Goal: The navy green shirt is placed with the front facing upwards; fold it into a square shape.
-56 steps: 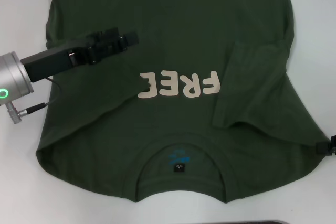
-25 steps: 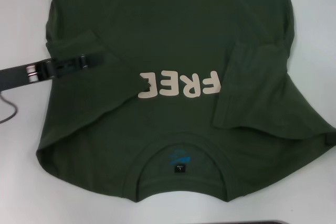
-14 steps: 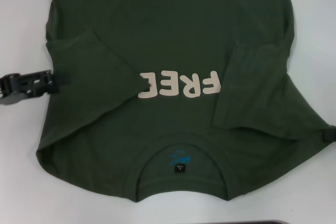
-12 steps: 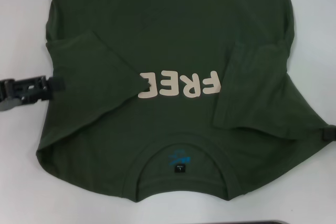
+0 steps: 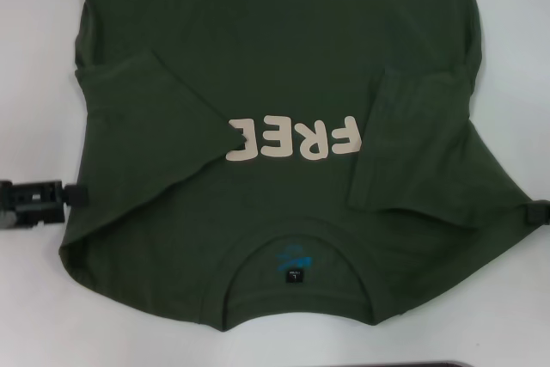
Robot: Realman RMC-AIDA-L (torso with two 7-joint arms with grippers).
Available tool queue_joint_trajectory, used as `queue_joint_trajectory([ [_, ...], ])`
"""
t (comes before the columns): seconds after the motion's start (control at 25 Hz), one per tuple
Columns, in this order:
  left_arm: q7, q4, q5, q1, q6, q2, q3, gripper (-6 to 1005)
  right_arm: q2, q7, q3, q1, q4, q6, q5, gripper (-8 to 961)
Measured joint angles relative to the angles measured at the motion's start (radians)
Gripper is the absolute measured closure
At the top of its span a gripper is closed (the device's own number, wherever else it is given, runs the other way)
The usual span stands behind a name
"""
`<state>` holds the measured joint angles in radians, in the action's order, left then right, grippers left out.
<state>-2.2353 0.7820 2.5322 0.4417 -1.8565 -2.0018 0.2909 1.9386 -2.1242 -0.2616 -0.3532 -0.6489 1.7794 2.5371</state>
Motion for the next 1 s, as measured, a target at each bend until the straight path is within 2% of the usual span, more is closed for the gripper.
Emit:
queue_joint_trajectory([
  [0.52, -0.035, 0.005, 0.138, 0.01, 0.008, 0.003, 0.002, 120, -0.003, -0.007, -0.007, -0.01, 0.0, -0.002, 0.002, 909],
  [1.0, -0.039, -0.015, 0.163, 0.032, 0.04, 0.005, 0.031, 126, -0.002, -0.01, -0.005, -0.012, 0.002, -0.003, 0.002, 910],
])
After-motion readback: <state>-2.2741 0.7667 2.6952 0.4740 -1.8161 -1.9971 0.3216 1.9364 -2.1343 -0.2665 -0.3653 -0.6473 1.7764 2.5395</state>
